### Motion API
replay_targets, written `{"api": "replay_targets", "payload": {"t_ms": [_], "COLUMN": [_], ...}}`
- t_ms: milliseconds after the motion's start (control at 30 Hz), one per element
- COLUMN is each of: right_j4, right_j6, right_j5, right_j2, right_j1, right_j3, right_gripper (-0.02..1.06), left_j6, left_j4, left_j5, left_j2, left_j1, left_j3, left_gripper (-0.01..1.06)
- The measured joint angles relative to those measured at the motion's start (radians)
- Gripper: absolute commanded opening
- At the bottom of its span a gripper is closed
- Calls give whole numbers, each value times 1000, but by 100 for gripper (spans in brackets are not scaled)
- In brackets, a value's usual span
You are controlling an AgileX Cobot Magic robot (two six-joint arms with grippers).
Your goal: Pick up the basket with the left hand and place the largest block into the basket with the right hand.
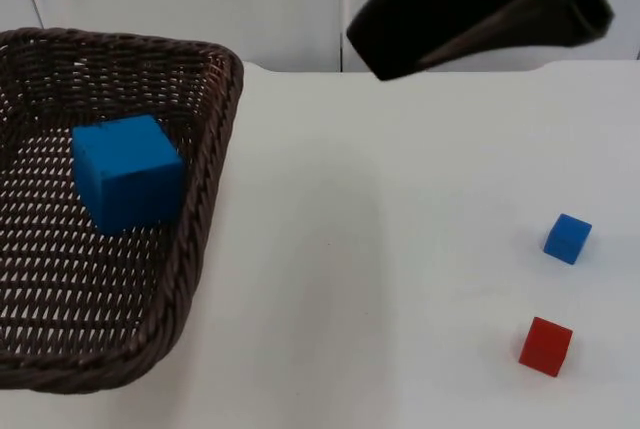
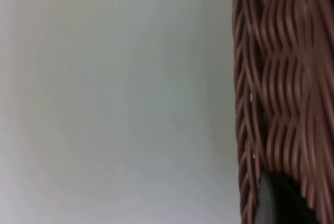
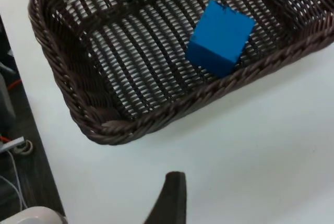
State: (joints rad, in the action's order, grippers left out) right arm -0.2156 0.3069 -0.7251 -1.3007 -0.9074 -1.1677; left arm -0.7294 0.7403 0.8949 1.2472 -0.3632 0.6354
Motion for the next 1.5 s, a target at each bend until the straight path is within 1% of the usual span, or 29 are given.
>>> {"api": "replay_targets", "payload": {"t_ms": [67, 200, 267, 333, 400, 433, 467, 633, 667, 767, 867, 900, 933, 967, 1033, 1133, 1167, 1200, 1300, 1367, 1500], "right_j4": [-3, -5, -5, -6, -6, -6, -6, -6, -6, -6, -4, -3, 0, 0, 2, 2, 2, 2, 2, 2, 2], "right_j6": [0, 0, 0, 0, 0, 0, 0, 0, 0, 0, 0, 0, 0, 0, 0, 0, 0, 0, 0, 0, 0], "right_j5": [3, 21, 38, 47, 71, 74, 74, 97, 97, 103, 107, 107, 107, 107, 107, 107, 107, 107, 107, 107, 107], "right_j2": [0, 0, 0, 0, 0, 0, 0, 2, 2, 2, 2, 2, 2, 2, 2, 2, 2, 2, 2, 2, 2], "right_j1": [0, 0, 0, 0, 0, 0, 0, 0, 0, 0, 0, 0, 0, 0, 0, 0, 0, 0, 0, 0, 0], "right_j3": [0, 0, 0, 0, 0, 0, 0, 0, 0, 0, 0, 0, 0, 0, 0, 0, 0, 0, 0, 0, 0], "right_gripper": [76, 76, 76, 76, 76, 76, 76, 76, 76, 76, 76, 76, 76, 76, 76, 76, 76, 76, 76, 76, 76], "left_j6": [0, 0, 18, 23, 49, 55, 55, 68, 68, 68, 55, 35, -17, -17, -111, -284, -284, -321, -392, -400, -432], "left_j4": [0, 0, 4, 6, 27, 45, 45, 141, 141, 183, 221, 251, 306, 306, 423, 607, 607, 654, 720, 727, 745], "left_j5": [-2, -9, -46, -59, -148, -180, -180, -353, -353, -418, -435, -439, -444, -444, -446, -433, -433, -418, -373, -367, -364], "left_j2": [0, 0, 0, 0, 0, 0, 0, 2, 2, 25, 70, 100, 144, 144, 210, 309, 309, 340, 452, 481, 600], "left_j1": [13, 82, 137, 149, 202, 224, 224, 323, 323, 370, 380, 383, 383, 383, 383, 383, 383, 383, 395, 408, 456], "left_j3": [0, 0, 0, 0, 0, 0, 0, 0, 0, 0, 0, 0, 0, 0, -4, -4, -4, 4, 51, 68, 142], "left_gripper": [0, 0, 0, 0, 0, 0, 0, 0, 0, 0, 0, 0, 0, 0, 0, 0, 0, 0, 0, 0, 0]}}
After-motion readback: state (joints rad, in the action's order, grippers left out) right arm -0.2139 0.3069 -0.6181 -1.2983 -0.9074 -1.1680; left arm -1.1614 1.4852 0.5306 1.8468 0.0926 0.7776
